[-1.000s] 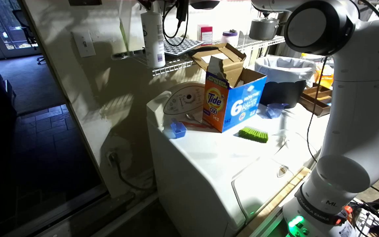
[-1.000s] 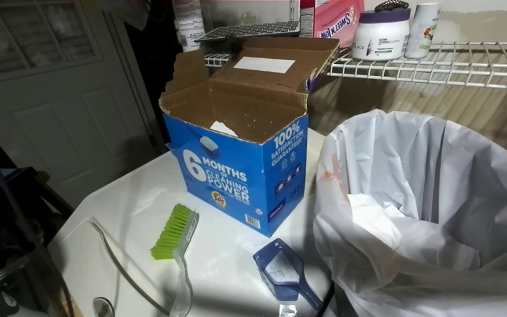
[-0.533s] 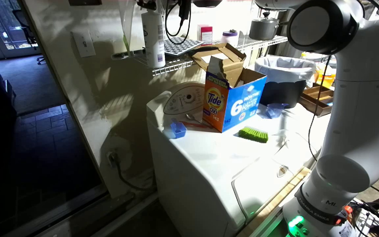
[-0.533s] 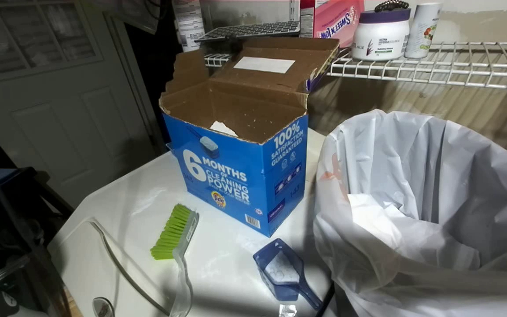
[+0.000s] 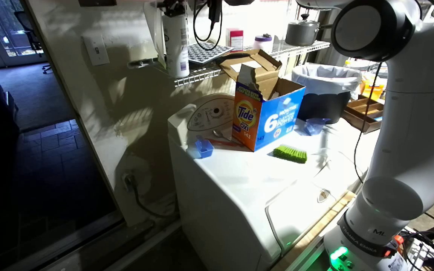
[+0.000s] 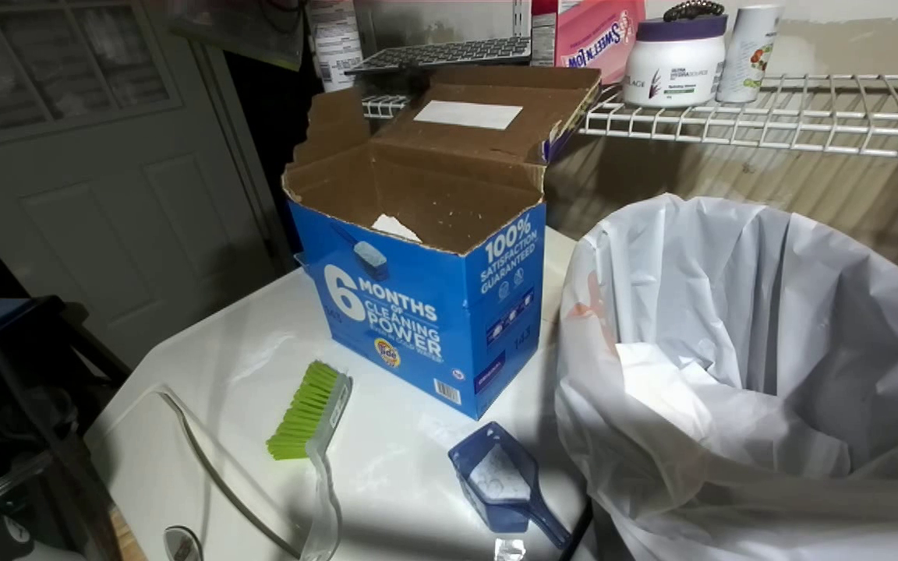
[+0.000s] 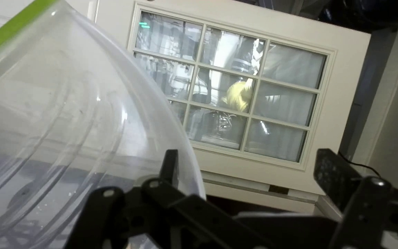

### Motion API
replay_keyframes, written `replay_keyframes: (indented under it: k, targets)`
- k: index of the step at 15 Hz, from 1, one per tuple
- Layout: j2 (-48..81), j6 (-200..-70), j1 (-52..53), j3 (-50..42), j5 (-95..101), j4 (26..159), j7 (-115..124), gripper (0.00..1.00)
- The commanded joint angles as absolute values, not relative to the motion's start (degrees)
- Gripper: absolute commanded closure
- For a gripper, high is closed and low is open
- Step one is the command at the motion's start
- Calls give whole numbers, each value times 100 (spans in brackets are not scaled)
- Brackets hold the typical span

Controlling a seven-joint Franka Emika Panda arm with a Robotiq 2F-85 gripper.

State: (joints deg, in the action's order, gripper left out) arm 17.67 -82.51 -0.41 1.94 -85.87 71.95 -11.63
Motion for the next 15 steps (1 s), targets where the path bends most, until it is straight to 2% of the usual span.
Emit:
replay_keyframes:
  k: [1, 15]
  targets:
    - [1525, -8202, -54, 151, -8235, 7447, -1041, 0]
    - [1446, -8172, -95, 119, -7747, 7530, -902, 0]
